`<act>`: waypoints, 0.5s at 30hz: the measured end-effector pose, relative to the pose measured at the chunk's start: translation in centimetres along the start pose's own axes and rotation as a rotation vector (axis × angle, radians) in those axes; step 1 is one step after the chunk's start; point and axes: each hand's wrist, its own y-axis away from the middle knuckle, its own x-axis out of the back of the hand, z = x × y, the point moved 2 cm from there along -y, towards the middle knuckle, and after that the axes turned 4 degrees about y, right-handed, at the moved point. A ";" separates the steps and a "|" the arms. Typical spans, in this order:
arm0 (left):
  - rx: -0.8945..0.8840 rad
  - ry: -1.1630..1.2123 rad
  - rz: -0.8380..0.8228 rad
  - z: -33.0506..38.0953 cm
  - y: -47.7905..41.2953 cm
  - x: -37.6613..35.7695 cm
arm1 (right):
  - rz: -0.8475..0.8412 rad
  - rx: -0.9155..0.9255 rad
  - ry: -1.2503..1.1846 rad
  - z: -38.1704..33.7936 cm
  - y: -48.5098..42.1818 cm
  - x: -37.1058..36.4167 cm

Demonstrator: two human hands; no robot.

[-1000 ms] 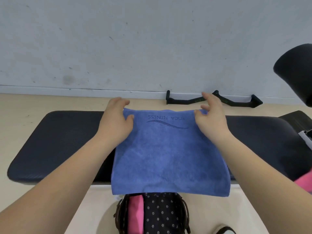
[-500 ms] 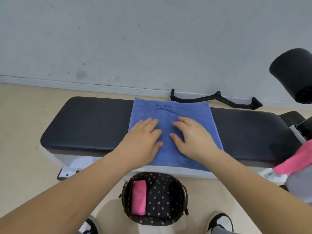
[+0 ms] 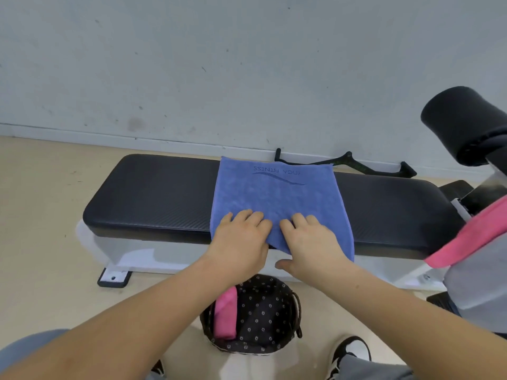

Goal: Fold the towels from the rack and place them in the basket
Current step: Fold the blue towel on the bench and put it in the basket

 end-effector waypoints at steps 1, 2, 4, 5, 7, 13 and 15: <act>-0.006 0.018 0.056 -0.1 0.0 0.3 | 0.033 0.007 0.013 0.2 -0.1 -0.3; 0.002 0.022 0.076 -0.2 0.0 0.8 | 0.079 -0.008 0.011 0.3 -0.3 -0.7; 0.046 0.028 0.041 -0.4 -0.2 1.9 | 0.188 -0.041 -0.035 0.6 -0.6 -0.9; 0.060 0.023 0.030 -0.7 -0.2 2.0 | 0.213 -0.037 -0.067 0.7 -0.8 -0.9; 0.032 0.030 0.053 -0.7 0.2 2.0 | 0.247 -0.017 -0.124 0.7 -1.1 -0.4; 0.019 -0.046 0.004 0.5 0.1 0.3 | 0.220 -0.057 -0.252 1.3 -1.0 -0.2; 0.043 -0.102 -0.037 0.8 -0.6 0.7 | 0.207 -0.031 -0.221 0.7 -0.8 -0.4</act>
